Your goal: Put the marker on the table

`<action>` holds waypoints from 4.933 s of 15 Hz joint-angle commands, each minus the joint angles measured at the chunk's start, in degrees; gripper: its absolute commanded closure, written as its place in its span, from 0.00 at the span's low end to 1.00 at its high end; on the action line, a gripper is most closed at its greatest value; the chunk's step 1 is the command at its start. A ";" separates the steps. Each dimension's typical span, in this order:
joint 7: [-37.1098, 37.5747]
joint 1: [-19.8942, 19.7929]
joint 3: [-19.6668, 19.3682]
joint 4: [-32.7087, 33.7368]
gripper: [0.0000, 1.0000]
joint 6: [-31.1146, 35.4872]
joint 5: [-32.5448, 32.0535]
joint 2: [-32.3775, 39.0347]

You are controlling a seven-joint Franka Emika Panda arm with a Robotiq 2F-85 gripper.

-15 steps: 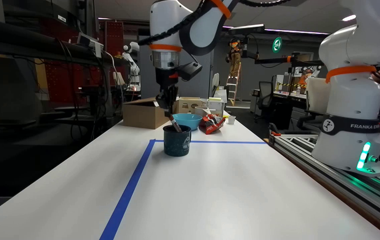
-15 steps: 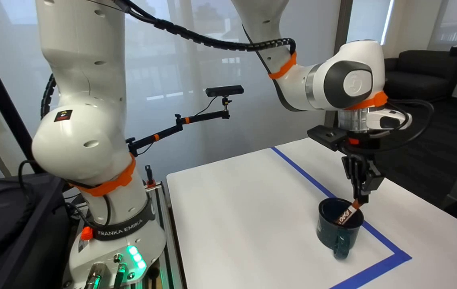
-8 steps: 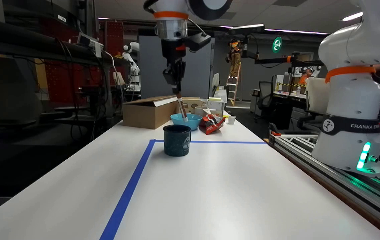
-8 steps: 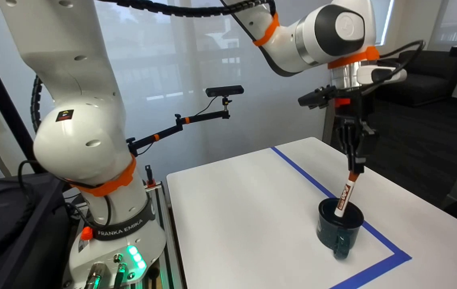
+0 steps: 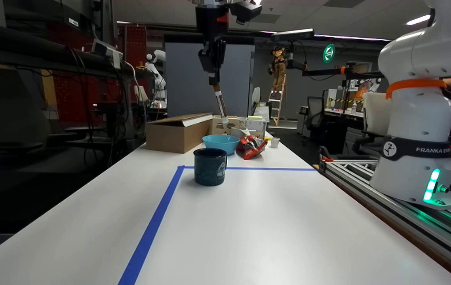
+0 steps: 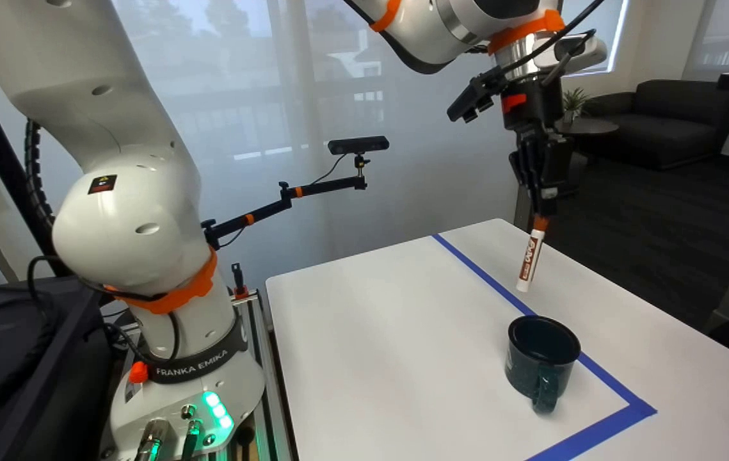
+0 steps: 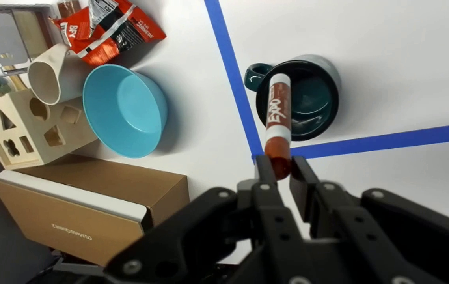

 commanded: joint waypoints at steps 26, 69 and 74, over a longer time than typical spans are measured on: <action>-24.19 6.54 4.23 8.36 0.96 15.32 -7.81 25.44; -2.62 13.64 4.19 10.34 0.00 -7.85 -1.90 17.29; -3.19 12.90 5.21 11.93 0.00 -7.77 -3.11 18.59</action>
